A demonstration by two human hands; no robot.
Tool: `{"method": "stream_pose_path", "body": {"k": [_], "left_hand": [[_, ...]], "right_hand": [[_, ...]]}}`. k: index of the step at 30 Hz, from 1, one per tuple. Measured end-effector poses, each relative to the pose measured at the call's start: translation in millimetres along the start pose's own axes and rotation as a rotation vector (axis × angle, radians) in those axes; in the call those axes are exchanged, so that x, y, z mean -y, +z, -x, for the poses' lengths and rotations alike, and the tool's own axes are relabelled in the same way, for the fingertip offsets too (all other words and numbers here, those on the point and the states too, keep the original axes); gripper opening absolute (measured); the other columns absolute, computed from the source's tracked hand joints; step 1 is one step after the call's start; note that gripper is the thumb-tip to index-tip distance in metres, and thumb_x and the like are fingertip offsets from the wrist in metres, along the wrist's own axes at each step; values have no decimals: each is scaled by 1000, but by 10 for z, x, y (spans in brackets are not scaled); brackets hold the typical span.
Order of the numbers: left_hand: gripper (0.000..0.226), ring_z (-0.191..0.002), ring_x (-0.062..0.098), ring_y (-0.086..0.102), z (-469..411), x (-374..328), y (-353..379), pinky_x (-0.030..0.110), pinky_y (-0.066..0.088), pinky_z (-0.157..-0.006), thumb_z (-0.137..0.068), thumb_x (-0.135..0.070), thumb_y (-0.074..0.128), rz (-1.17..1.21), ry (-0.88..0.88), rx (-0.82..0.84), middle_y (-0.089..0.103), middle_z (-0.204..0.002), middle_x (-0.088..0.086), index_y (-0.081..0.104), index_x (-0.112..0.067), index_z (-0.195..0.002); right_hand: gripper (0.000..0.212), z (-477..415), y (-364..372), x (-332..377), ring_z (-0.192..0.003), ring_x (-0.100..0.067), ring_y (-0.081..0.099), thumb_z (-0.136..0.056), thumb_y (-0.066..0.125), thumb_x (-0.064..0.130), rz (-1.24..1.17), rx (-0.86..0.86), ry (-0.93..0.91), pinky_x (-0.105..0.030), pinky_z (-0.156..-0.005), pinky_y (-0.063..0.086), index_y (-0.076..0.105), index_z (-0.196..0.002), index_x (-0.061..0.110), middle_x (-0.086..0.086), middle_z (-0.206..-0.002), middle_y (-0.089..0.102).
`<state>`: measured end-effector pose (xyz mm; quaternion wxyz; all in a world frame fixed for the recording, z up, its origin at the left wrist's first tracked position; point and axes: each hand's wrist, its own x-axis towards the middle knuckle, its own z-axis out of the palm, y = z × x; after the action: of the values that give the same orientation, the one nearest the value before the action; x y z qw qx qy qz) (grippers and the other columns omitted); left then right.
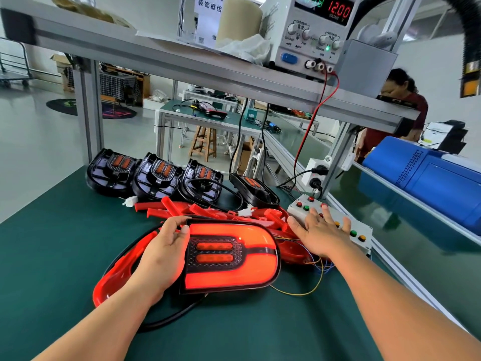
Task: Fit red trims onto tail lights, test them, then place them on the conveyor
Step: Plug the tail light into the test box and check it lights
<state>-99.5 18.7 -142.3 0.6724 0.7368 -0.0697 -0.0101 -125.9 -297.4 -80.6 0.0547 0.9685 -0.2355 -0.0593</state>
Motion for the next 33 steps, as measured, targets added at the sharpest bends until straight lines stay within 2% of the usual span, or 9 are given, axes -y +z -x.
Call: {"method": "stream_pose_path", "body": {"k": [2,5,9,14,18,22,25,29,33], "left_hand": [[23,-93,38,62,9,-14,-5,55,52,-84,-104,-35,41,3,-4,5,66,-97,12,55,-53,-99],[23,-98,39,63,17,-24,-7,59,53,-85,-104,-35,41,9,-10,13,68,-99,12,56,-53,-100],[21,-97,38,64,6,-11,-8,58,54,-85,-104,-36,40,3,-5,17,68,-98,10,55,-51,-102],[18,-88,27,64,5,10,7,42,54,-78,-103,-38,40,-14,3,12,68,-94,2,54,-48,-101],[18,-89,24,65,1,6,17,42,54,-81,-103,-36,41,-12,5,-2,69,-92,1,56,-47,-103],[19,-86,20,65,2,10,12,39,54,-79,-103,-36,41,-10,10,6,69,-91,2,56,-48,-101],[20,-75,17,55,-2,25,-3,33,46,-68,-104,-35,41,-41,32,11,65,-94,14,56,-48,-101],[20,-80,23,58,-8,22,-8,43,50,-75,-104,-36,40,-45,25,23,66,-97,11,56,-48,-103],[21,-80,21,57,-6,15,-18,39,48,-72,-104,-36,40,-50,36,36,66,-98,11,56,-50,-102]], "right_hand": [[117,-1,-1,5,-150,-16,-17,-64,-15,86,4,0,0,-61,-115,-10,39,-145,20,6,-165,0],[116,6,3,5,-150,-15,-16,-65,-14,85,9,1,2,-60,-115,-11,38,-146,19,6,-165,0],[116,1,10,-1,-151,-16,-12,-66,-14,85,19,5,5,-60,-115,-11,38,-146,19,6,-165,-2],[119,-63,11,-13,-150,-13,-16,-64,-14,87,-1,-3,-4,-59,-114,-12,35,-148,18,7,-165,-3],[104,-135,-29,66,-149,-10,-19,-76,-5,85,-22,-13,-65,-58,-114,-13,35,-147,21,12,-164,-6],[100,-187,-65,145,-148,-10,-20,-79,-5,82,5,0,-73,-54,-114,-16,11,-157,21,6,-165,-4],[105,-211,-83,175,-149,-10,-18,-76,-7,84,32,-3,-57,-52,-115,-15,7,-157,18,2,-165,-1],[104,-231,-104,178,-149,-10,-15,-79,-6,83,44,1,-59,-53,-116,-11,12,-157,17,3,-165,4],[112,-238,-98,180,-150,-10,-15,-71,-11,85,43,-4,-60,-53,-116,-12,11,-157,17,2,-165,4]]}}
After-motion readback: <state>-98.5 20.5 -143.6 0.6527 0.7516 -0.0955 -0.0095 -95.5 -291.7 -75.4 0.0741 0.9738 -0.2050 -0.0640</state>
